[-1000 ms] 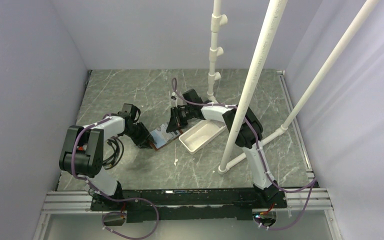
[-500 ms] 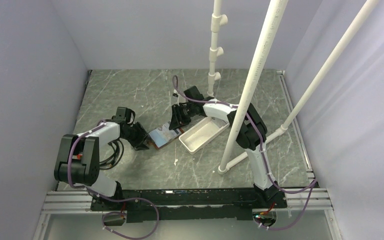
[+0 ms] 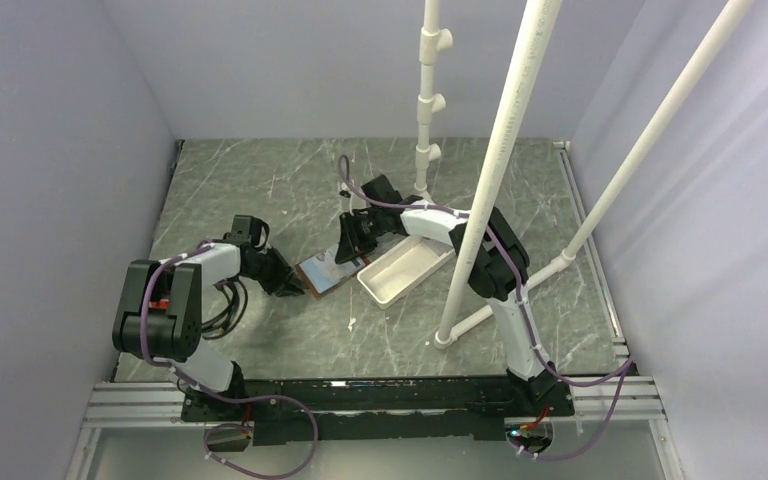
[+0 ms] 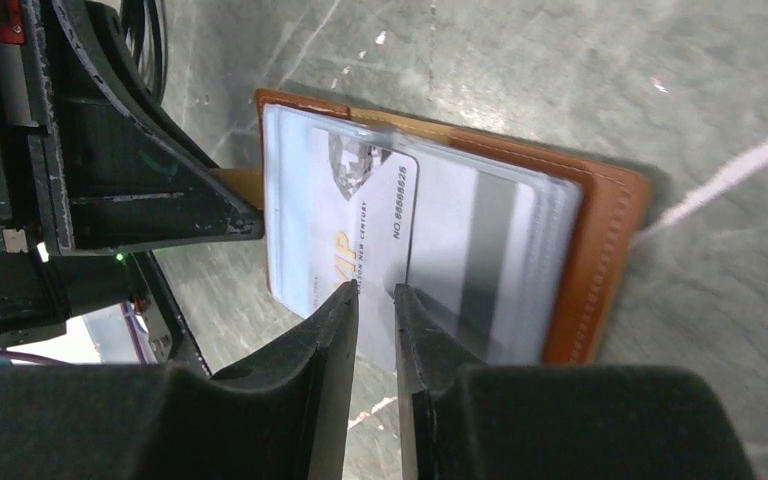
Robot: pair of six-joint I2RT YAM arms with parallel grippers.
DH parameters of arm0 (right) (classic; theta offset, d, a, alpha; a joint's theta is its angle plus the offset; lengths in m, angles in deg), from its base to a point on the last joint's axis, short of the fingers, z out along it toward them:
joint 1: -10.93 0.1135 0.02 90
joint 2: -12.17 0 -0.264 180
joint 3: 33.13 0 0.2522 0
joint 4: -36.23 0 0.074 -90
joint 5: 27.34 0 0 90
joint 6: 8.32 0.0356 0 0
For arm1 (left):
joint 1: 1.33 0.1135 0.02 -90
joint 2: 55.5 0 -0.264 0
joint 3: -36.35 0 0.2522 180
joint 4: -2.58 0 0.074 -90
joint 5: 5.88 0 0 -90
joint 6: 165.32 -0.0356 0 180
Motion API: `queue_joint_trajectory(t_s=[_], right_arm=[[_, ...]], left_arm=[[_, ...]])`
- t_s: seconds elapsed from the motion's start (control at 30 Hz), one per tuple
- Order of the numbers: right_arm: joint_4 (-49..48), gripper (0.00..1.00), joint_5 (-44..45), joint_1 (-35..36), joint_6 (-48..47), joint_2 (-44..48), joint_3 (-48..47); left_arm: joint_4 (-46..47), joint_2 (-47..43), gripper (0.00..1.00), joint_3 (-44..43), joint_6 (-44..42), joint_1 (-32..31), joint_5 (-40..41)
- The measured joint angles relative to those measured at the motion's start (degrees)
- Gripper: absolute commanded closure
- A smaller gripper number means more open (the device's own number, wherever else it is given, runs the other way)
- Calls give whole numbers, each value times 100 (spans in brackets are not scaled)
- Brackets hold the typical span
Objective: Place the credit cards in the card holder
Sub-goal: Insert the credit card into the card holder.
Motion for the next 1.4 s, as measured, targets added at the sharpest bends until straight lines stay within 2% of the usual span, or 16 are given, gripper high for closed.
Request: queue_joint_trajectory(t_s=[0.37, 0.47, 0.63, 0.83, 0.97, 1.07, 1.4], right_arm=[[-199, 76, -125, 232, 118, -162, -48], [-214, 72, -129, 232, 133, -164, -48], [-210, 71, -125, 208, 136, -164, -48], [-195, 76, -136, 173, 98, -164, -48], [-190, 79, -133, 173, 74, -164, -48], [-173, 80, -125, 175, 48, -177, -57], [-125, 84, -142, 175, 46, -273, -144]], left_arm=[[157, 149, 74, -94, 13, -140, -107], [140, 188, 72, -129, 11, -140, -131], [103, 153, 61, -149, -13, -151, -133], [-289, -450, 45, -22, -264, -57, 87], [-520, -1086, 45, -15, -317, 70, 61], [-538, -1217, 49, -105, -317, 74, -90], [-98, -358, 49, -444, -328, 72, -573]])
